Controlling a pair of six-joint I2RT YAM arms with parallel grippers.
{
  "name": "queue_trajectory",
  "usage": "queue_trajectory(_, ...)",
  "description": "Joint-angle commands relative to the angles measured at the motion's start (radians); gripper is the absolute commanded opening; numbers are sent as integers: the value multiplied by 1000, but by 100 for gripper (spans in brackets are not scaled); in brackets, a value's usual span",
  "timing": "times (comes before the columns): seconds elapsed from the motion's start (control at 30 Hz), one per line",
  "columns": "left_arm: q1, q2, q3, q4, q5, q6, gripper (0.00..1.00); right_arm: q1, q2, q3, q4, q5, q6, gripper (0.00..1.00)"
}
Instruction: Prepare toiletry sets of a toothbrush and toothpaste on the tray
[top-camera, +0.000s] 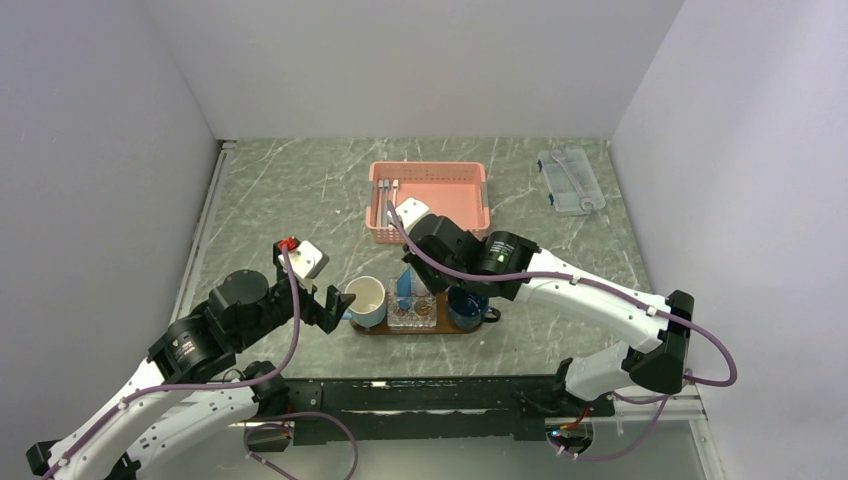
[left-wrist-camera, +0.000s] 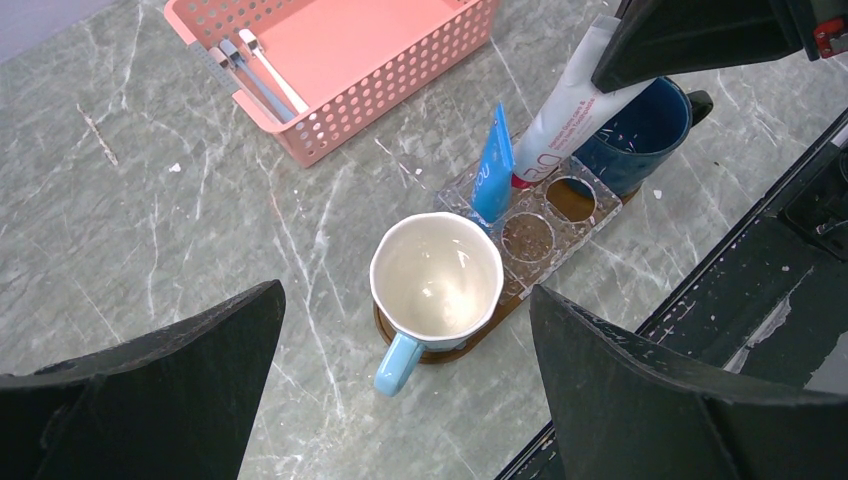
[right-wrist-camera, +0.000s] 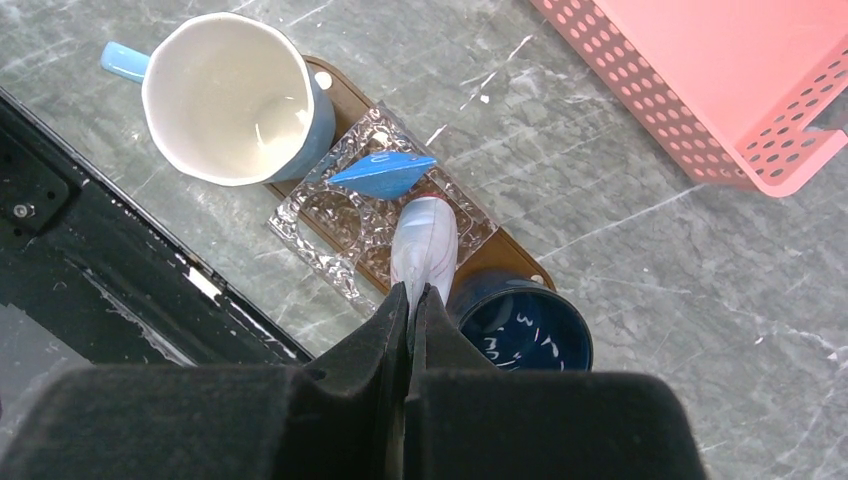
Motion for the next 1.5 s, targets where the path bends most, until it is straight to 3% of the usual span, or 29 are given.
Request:
queue_trajectory(0.0, 7, 8, -4, 37, 13, 6, 99, -4, -31, 59, 16, 31, 10, 0)
queue_trajectory(1.47, 14, 4, -6, 37, 21, 6, 99, -38, 17, -21, 73, -43, 13, 0)
